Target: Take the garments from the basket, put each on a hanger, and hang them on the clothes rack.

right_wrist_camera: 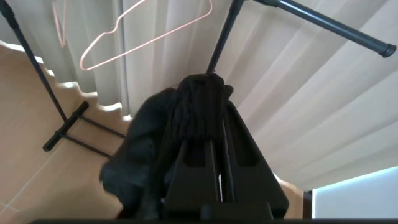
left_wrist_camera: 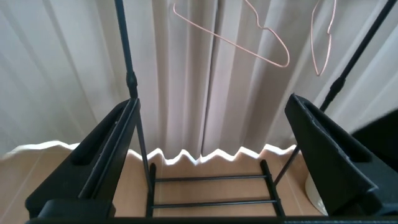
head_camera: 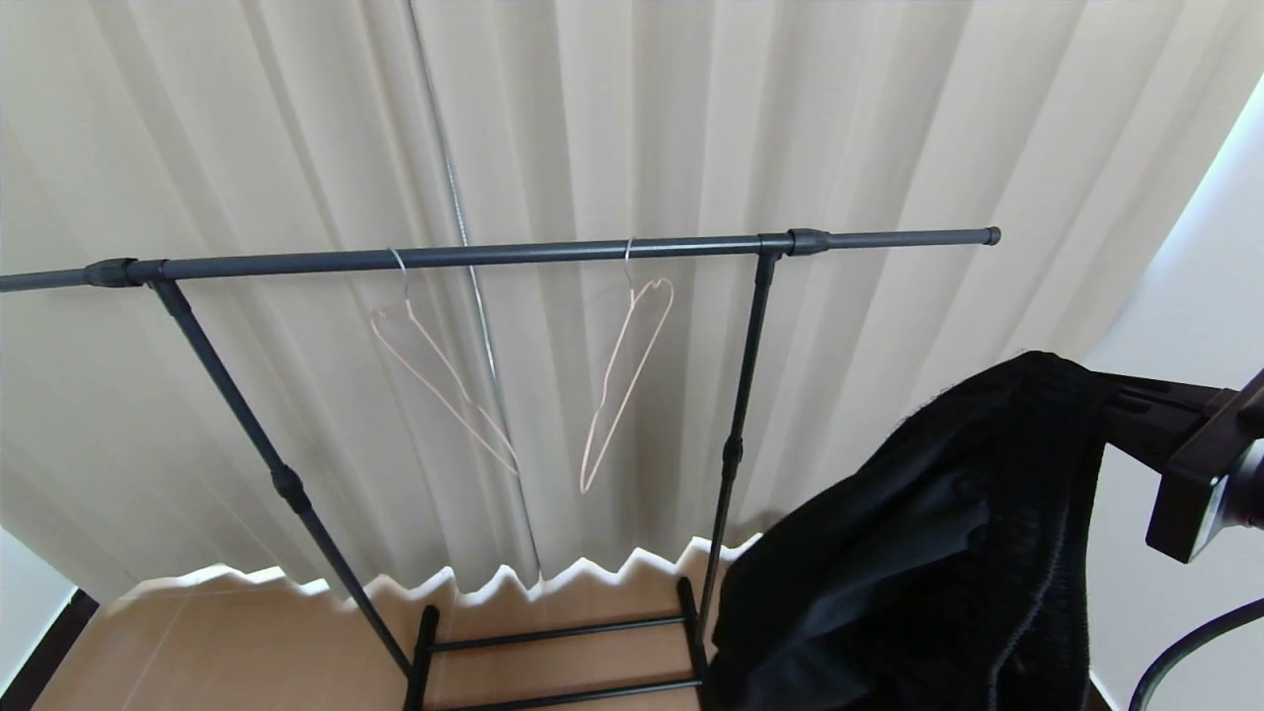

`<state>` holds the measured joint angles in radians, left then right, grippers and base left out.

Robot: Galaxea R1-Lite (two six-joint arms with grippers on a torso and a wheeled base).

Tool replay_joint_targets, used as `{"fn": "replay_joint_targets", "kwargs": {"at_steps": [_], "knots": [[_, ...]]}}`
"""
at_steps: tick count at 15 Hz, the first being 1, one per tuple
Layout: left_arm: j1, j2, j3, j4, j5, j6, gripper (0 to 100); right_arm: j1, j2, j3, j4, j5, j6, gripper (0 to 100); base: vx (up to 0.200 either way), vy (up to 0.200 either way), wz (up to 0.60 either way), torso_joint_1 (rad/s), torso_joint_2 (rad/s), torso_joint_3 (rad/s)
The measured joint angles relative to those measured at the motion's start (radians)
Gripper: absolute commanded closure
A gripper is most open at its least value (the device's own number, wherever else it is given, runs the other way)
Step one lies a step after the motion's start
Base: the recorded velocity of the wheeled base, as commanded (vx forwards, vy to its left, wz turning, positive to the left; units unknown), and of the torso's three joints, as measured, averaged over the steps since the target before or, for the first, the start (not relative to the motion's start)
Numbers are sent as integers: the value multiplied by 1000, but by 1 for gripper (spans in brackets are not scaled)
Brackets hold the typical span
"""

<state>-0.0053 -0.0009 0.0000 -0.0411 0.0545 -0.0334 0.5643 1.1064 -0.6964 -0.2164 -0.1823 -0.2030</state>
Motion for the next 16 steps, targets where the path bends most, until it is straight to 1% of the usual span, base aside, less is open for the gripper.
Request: {"fn": "replay_joint_targets", "kwargs": {"at_steps": [1, 3, 4, 10, 11, 13, 16], "knots": [[0, 0, 0, 0, 0, 0, 0, 0, -1, 0, -1, -1, -7, 100, -200, 0, 0, -12, -7, 7], [-1, 0, 0, 0, 1, -1, 0, 0, 0, 5, 0, -2, -11, 100, 0, 0, 0, 0, 0, 0], [0, 0, 0, 1, 1, -1, 0, -2, 1, 7, 1, -3, -11, 100, 0, 0, 600, 2, 7, -7], [0, 0, 0, 0, 2, -1, 0, -11, -14, 8, -1, -1, -13, 100, 0, 0, 0, 0, 0, 0], [0, 0, 0, 0, 2, 0, 0, -15, -13, 11, 0, -2, -20, 100, 0, 0, 0, 0, 0, 0], [-1, 0, 0, 0, 0, 3, 0, -17, -13, 20, -1, -1, -70, 100, 0, 0, 0, 0, 0, 0], [-1, 0, 0, 0, -3, 4, 0, -15, -7, 40, -56, 0, -76, 100, 0, 0, 0, 0, 0, 0]]}}
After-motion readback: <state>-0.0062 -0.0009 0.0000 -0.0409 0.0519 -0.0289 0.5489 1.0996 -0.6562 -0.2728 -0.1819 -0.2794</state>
